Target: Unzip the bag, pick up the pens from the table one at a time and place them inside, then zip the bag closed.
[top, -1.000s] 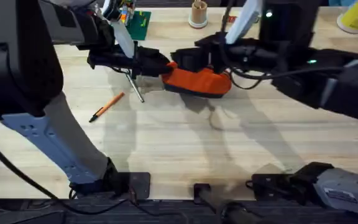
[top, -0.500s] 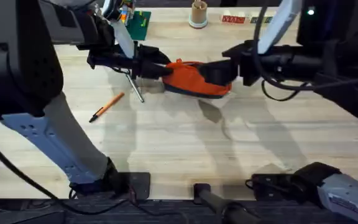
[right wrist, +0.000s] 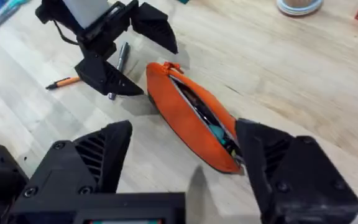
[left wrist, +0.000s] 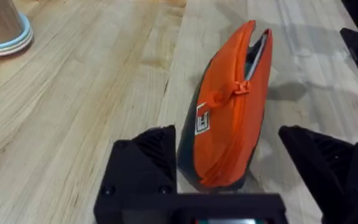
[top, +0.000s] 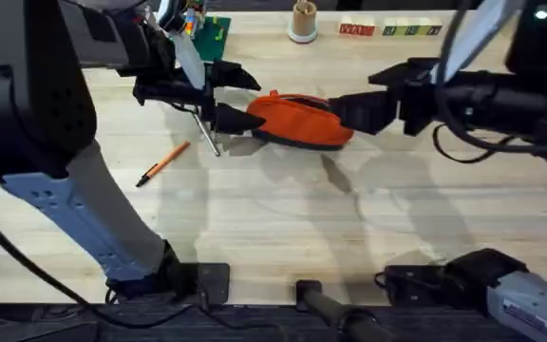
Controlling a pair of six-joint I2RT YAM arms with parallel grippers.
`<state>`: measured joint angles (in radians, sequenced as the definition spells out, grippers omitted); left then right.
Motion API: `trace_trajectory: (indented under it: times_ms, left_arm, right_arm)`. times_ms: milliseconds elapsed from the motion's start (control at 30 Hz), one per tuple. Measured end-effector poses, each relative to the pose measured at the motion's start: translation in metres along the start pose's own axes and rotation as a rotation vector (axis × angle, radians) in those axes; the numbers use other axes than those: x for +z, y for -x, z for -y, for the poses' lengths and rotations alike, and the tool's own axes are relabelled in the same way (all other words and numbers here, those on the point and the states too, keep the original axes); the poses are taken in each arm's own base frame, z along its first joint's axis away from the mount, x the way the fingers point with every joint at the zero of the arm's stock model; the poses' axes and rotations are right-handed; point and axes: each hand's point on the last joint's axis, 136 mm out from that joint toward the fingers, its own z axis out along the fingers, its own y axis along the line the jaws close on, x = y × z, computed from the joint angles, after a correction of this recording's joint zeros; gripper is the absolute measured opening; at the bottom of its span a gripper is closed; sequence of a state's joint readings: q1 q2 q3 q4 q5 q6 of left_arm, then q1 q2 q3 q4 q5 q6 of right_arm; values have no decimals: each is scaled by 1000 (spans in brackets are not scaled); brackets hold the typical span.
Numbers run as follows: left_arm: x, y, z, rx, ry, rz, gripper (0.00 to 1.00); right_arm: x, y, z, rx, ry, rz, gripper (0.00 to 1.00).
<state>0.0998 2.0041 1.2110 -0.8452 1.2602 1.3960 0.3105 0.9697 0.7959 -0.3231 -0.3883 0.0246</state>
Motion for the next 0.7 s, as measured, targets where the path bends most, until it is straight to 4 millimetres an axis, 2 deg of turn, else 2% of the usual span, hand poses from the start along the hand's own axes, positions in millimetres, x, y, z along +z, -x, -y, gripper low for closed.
trace_trajectory:
  times_ms: [200, 400, 600, 700]
  left_arm:
    - [-1, 0, 1, -10, 0, -1, 993]
    - [-7, -6, 9, -115, -17, -72, 994]
    - [-19, 12, 15, -196, -41, -156, 995]
    - [-27, 25, 18, -226, -52, -201, 995]
  right_arm:
    - [-21, 1, 2, 7, -27, 23, 997]
    - [-37, 0, 5, 18, -57, 44, 996]
    - [-41, -11, 10, 52, -77, 6, 980]
    - [-41, -13, 12, 59, -81, -4, 894]
